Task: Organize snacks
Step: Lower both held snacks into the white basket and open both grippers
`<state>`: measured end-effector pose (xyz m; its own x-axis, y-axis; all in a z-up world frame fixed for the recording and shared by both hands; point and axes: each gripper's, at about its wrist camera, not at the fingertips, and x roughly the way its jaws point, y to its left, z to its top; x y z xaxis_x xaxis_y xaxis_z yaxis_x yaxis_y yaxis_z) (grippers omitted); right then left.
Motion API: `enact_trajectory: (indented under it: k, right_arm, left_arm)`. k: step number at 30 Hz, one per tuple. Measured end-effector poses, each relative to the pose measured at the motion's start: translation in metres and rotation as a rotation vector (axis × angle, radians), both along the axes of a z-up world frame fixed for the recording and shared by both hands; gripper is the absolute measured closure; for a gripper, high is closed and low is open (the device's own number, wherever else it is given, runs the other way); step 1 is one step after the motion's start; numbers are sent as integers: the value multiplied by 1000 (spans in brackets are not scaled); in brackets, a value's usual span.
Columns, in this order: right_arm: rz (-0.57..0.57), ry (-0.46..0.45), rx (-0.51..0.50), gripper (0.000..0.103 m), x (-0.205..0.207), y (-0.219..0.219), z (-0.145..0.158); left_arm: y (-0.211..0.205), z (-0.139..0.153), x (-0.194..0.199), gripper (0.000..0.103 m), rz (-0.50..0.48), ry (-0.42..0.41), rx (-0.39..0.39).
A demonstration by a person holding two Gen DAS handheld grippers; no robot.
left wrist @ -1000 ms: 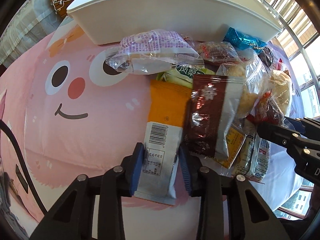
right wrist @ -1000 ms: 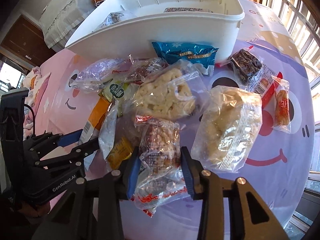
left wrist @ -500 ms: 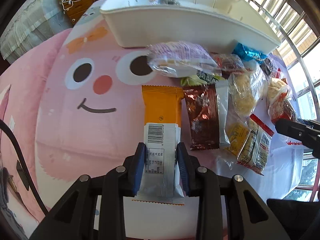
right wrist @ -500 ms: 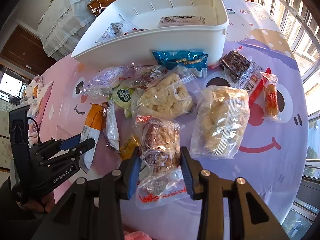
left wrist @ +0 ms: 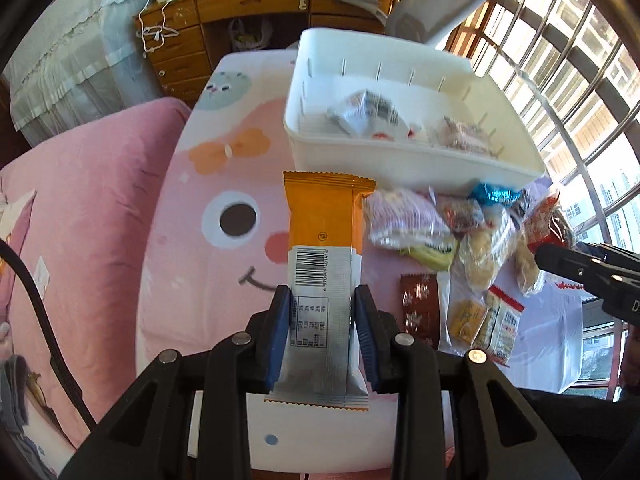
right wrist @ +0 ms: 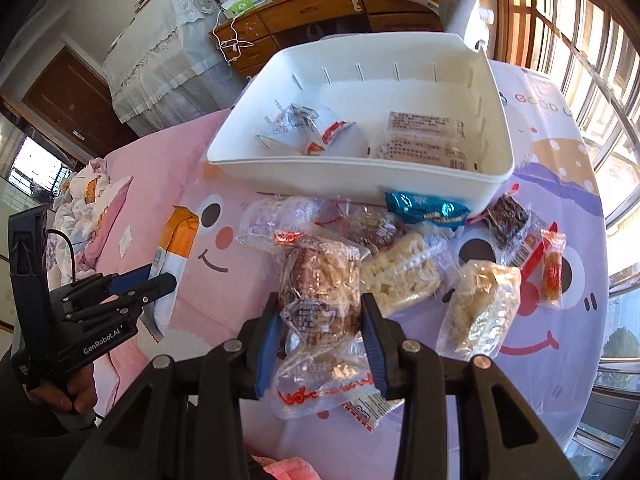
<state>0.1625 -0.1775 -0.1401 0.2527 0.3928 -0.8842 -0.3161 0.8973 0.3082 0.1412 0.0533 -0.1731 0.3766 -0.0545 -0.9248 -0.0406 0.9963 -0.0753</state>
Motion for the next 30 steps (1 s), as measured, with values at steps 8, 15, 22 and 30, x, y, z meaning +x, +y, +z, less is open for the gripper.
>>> enact_trajectory:
  k: [8, 15, 22, 30]
  right_arm:
    - [-28, -108, 12, 65, 31, 27, 31]
    - [-55, -183, -17, 65, 62, 45, 43]
    - [-92, -213, -40, 64, 90, 54, 29]
    - [-150, -203, -62, 64, 110, 57, 11]
  left_arm:
    - [23, 41, 44, 73, -65, -64, 6]
    - [28, 58, 92, 73, -104, -137, -41]
    - [27, 44, 141, 73, -133, -152, -102]
    - [21, 15, 179, 73, -172, -127, -120]
